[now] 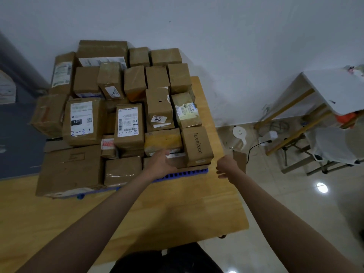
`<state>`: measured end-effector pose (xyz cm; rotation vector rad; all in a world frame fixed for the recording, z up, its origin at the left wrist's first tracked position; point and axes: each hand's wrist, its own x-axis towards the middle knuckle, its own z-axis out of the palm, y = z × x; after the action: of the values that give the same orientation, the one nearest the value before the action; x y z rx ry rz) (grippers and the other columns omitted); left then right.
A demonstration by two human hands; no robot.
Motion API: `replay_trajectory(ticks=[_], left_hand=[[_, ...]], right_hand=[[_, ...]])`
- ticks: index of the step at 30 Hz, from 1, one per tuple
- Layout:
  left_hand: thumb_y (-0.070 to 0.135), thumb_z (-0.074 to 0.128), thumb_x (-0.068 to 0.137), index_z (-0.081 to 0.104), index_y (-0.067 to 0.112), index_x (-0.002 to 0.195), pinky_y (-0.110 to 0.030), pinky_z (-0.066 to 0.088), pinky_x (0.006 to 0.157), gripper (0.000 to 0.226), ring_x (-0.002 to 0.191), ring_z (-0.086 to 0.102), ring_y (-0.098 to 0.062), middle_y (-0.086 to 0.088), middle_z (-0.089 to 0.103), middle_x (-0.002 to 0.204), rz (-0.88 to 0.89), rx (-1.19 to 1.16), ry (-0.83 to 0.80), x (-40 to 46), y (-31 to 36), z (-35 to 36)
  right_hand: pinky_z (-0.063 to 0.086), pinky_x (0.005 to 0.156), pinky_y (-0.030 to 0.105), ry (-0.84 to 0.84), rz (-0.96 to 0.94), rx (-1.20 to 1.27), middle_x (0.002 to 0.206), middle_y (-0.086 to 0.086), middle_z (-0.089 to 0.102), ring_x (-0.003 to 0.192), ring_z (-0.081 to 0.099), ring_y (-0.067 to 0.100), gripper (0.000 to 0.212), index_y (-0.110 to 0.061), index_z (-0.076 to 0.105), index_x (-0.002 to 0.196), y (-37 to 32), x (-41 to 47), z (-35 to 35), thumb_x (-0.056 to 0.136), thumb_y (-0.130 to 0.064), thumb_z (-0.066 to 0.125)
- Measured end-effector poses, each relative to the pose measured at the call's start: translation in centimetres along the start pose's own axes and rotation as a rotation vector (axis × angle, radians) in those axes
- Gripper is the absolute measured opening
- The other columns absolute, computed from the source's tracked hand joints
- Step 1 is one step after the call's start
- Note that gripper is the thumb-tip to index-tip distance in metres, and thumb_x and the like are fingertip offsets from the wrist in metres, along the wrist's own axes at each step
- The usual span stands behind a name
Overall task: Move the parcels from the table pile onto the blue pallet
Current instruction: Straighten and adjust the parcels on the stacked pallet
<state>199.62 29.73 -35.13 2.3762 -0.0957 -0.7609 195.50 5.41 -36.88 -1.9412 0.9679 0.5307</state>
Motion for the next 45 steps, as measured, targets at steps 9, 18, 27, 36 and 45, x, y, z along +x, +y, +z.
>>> replay_trajectory(ticks=[9, 18, 27, 36, 45], left_hand=[[0.014, 0.077, 0.075, 0.06, 0.015, 0.091, -0.031, 0.044, 0.075, 0.023, 0.096, 0.056, -0.026, -0.005, 0.05, 0.103, -0.064, 0.188, 0.142, -4.0, -8.0, -1.8], [0.012, 0.072, 0.082, 0.042, 0.02, 0.139, -0.042, 0.051, 0.092, 0.065, 0.129, 0.038, -0.028, -0.002, 0.034, 0.144, -0.055, 0.366, 0.203, -4.6, -12.7, -3.9], [0.012, 0.074, 0.081, 0.04, 0.019, 0.14, -0.041, 0.055, 0.083, 0.068, 0.129, 0.032, -0.029, -0.003, 0.029, 0.142, 0.04, 0.465, 0.23, -3.0, -13.7, -4.6], [0.024, 0.08, 0.075, 0.037, 0.018, 0.14, -0.04, 0.049, 0.093, 0.078, 0.13, 0.03, -0.03, -0.004, 0.034, 0.143, 0.056, 0.449, 0.222, -2.3, -14.4, -5.0], [0.026, 0.081, 0.072, 0.039, 0.016, 0.14, -0.039, 0.048, 0.094, 0.08, 0.128, 0.033, -0.029, -0.005, 0.035, 0.14, 0.072, 0.444, 0.223, -1.9, -14.6, -5.3]], right_hand=[[0.058, 0.06, 0.034, -0.334, 0.037, -0.258, 0.104, 0.017, 0.067, 0.085, 0.067, 0.028, 0.029, 0.002, 0.056, 0.118, 1.4, -4.0, 5.6, 0.098, -0.018, 0.051], [0.05, 0.073, 0.035, -0.088, -0.564, -0.629, 0.11, 0.009, 0.06, 0.1, 0.06, 0.026, 0.018, -0.007, 0.06, 0.109, -4.6, -6.9, 13.5, 0.092, -0.015, 0.059], [0.041, 0.105, 0.051, 0.022, -0.662, -0.884, 0.152, 0.006, 0.024, 0.139, 0.026, 0.032, 0.061, -0.017, 0.036, 0.143, -5.7, -5.0, 16.3, 0.087, -0.002, 0.057], [0.048, 0.097, 0.046, 0.08, -0.69, -0.966, 0.148, 0.005, 0.027, 0.132, 0.033, 0.031, 0.067, -0.019, 0.032, 0.144, -5.5, -4.7, 15.9, 0.086, -0.001, 0.061], [0.052, 0.093, 0.045, 0.113, -0.685, -1.054, 0.143, 0.003, 0.027, 0.135, 0.028, 0.032, 0.076, -0.019, 0.03, 0.143, -6.1, -4.3, 16.1, 0.08, -0.003, 0.071]])
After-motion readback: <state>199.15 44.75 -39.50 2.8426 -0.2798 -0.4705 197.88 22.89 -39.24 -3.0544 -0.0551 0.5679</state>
